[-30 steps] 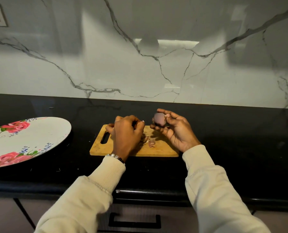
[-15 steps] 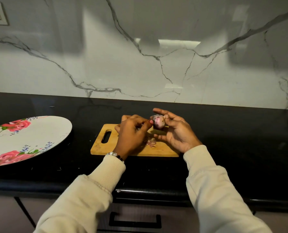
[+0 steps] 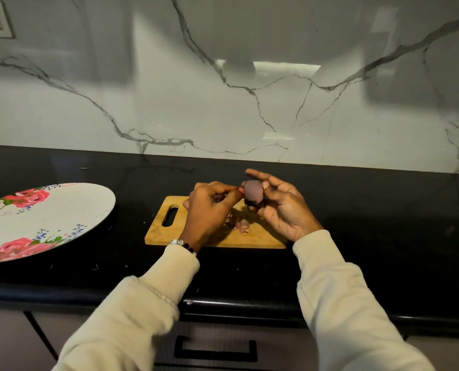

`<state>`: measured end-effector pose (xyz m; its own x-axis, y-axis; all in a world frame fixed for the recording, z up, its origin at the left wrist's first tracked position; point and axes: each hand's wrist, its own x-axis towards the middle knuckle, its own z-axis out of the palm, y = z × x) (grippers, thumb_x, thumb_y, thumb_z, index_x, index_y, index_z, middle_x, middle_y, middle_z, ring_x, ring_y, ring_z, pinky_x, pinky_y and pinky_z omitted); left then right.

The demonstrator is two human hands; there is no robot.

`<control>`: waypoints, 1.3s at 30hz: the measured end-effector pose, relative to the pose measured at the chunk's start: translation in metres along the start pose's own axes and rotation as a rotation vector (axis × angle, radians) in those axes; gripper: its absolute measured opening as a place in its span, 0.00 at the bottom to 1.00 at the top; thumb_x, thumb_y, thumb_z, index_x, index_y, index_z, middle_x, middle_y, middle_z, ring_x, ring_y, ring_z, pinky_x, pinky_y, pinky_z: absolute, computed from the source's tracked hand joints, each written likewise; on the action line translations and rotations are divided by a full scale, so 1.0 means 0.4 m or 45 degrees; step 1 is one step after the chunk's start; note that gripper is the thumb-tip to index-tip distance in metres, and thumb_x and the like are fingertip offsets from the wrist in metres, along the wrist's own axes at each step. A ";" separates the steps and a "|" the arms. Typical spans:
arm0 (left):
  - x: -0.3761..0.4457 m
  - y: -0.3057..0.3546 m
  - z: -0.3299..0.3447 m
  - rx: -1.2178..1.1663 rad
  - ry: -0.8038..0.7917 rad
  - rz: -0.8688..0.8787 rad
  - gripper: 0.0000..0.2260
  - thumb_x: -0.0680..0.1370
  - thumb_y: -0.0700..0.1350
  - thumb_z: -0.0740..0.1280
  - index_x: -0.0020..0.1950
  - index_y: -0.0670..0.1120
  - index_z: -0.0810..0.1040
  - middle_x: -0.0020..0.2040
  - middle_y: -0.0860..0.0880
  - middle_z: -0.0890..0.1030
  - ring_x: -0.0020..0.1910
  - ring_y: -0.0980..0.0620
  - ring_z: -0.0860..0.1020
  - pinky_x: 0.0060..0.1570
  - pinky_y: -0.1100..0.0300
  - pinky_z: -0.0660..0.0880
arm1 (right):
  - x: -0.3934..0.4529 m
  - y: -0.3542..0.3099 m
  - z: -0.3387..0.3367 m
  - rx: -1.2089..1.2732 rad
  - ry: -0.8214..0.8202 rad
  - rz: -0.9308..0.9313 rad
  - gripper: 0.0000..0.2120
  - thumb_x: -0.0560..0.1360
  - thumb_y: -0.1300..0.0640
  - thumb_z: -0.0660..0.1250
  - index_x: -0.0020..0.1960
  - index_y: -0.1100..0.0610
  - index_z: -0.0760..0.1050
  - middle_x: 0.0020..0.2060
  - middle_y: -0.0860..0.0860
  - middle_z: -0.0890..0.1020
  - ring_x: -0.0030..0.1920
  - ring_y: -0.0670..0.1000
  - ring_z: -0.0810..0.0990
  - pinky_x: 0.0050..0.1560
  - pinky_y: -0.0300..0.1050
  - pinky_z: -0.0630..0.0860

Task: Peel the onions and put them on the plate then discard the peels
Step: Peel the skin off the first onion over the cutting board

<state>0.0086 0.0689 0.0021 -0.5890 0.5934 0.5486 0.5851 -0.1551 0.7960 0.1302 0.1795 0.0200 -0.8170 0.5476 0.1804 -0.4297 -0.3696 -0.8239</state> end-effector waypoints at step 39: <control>-0.010 0.028 -0.009 0.036 0.010 -0.161 0.08 0.70 0.58 0.62 0.38 0.61 0.80 0.39 0.60 0.81 0.53 0.52 0.76 0.58 0.37 0.71 | -0.008 -0.015 0.007 0.080 0.049 -0.069 0.17 0.81 0.71 0.50 0.60 0.63 0.76 0.45 0.60 0.82 0.41 0.55 0.80 0.32 0.41 0.76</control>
<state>0.0156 0.0619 0.0096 -0.6632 0.6006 0.4466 0.5216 -0.0570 0.8513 0.1343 0.1779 0.0259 -0.7768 0.5964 0.2020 -0.4974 -0.3844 -0.7777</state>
